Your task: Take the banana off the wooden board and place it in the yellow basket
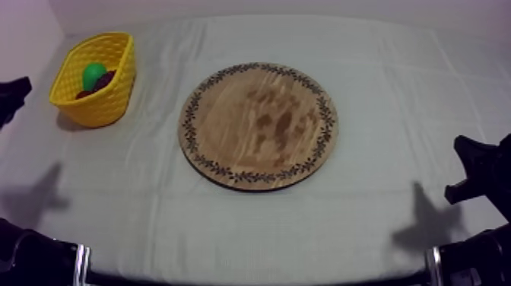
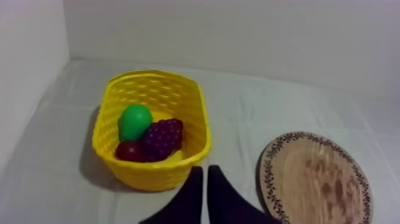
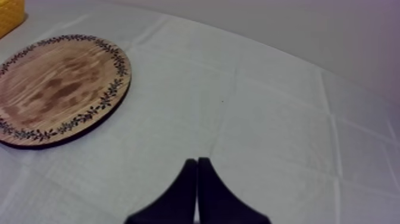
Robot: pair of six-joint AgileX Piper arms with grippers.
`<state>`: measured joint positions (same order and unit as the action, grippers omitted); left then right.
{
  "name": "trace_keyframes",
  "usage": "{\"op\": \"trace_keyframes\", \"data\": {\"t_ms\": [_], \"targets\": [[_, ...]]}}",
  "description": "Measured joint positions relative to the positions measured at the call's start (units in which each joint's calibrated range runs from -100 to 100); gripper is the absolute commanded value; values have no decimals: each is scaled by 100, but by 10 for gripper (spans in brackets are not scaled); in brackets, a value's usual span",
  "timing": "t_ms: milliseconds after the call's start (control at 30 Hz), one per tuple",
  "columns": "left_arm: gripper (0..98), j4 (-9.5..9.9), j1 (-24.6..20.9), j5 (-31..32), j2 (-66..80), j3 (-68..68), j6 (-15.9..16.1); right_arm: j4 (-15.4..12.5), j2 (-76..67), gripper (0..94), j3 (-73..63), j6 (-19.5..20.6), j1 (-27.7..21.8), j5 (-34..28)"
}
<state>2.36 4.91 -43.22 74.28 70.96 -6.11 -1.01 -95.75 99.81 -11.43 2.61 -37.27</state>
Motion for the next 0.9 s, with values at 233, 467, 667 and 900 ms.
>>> {"op": "trace_keyframes", "data": {"t_ms": [233,467,667,900], "targets": [[0,24,-271,406,1166,1355,-101,0,0,3,0,0,0,0],[0,51,-346,492,2181,2399,-29,0,0,3,0,0,0,0],[0,5,-422,687,2518,2773,159,0,0,3,0,3,0,2],[0,0,-441,792,2542,2820,174,0,0,3,0,10,0,2]]}}
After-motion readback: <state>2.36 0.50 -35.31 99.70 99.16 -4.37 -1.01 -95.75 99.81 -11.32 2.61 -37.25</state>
